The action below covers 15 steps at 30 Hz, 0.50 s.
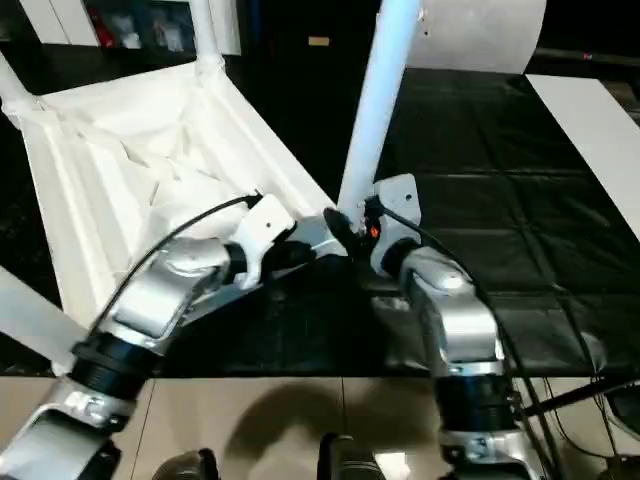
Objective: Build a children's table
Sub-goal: Rotate leg to tighten
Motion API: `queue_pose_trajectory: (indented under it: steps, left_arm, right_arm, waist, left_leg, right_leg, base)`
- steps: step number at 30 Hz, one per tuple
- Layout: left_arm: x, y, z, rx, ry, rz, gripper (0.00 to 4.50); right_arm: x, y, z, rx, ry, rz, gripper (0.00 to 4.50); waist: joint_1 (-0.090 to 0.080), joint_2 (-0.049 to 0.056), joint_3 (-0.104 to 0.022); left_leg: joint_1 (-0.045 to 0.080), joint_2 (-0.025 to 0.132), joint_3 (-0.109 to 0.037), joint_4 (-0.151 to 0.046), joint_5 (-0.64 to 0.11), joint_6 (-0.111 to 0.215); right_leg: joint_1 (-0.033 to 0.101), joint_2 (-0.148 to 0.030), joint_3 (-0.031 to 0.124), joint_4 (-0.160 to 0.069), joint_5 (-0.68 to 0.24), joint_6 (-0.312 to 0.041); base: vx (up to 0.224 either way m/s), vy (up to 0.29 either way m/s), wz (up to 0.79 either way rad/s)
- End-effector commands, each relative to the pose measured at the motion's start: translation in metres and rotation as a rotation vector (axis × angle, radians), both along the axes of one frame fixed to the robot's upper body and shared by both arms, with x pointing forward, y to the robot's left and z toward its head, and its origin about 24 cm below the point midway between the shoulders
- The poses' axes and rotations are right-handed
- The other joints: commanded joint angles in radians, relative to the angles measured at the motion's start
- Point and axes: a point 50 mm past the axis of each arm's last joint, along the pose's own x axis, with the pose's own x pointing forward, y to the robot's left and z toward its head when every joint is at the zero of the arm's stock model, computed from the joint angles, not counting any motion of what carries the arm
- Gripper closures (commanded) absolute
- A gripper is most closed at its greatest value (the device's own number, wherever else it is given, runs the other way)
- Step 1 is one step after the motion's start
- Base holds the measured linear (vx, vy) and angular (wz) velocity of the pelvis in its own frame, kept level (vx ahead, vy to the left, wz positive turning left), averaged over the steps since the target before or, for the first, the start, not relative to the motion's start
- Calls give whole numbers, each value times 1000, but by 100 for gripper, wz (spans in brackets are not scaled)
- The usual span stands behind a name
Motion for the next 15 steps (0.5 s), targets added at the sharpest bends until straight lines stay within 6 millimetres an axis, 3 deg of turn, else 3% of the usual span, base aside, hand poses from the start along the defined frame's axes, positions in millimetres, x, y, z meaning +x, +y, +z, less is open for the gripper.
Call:
queue_pose_trajectory:
  steps: [1, 5, 6, 8, 10, 13, 15]
  left_arm:
    - [-2, 6, 2, 10, -11, -110, 450]
    - [-4, 14, 2, 43, -11, -201, 450]
    - [-7, 18, 3, 63, -5, -287, 450]
    - [-9, 20, 3, 74, -1, -333, 450]
    - [-16, 26, 4, 118, 23, -473, 450]
    - [-19, 30, 4, 151, 33, -551, 450]
    - [-22, 32, 4, 170, 48, -619, 450]
  right_arm:
    - [-4, -12, 3, -38, -17, 120, 79]
    - [-5, -28, 5, -87, -21, 201, 45]
    - [-10, -33, 7, -102, -7, 317, 24]
    - [-12, -36, 8, -111, 3, 370, 10]
    - [-19, -40, 9, -130, 44, 510, 10]
    - [-23, -42, 10, -136, 64, 605, 10]
    - [-26, -43, 10, -125, 89, 697, 36]
  waist:
    - [11, 2, -76]
    - [17, 1, -76]
    - [19, 0, -77]
    - [26, 1, -78]
    - [32, 1, -80]
    - [38, 2, -79]
    - [43, 1, -78]
  left_leg:
    - [1, -2, 12, -52, -98, 78]
    - [3, -1, 16, -49, -100, 93]
    - [4, 0, 16, -48, -105, 100]
    - [6, 2, 16, -47, -95, 111]
    - [10, 5, 17, -45, -83, 121]
    - [10, 8, 17, -46, -85, 130]
    - [13, 10, 18, -47, -94, 126]
  right_leg:
    - [76, -39, 27, -63, -55, -232]
    - [76, -39, 27, -58, -39, -258]
    - [75, -39, 26, -58, -41, -263]
    - [77, -41, 27, -54, -28, -272]
    - [74, -41, 27, -50, -4, -283]
    - [72, -44, 25, -48, -5, -298]
    - [70, -45, 24, -49, -27, -302]
  base:
    - [0, 0, 0]
    - [0, 0, 0]
    - [0, 0, 0]
    - [0, 0, 0]
    - [0, 0, 0]
    - [0, 0, 0]
    - [0, 0, 0]
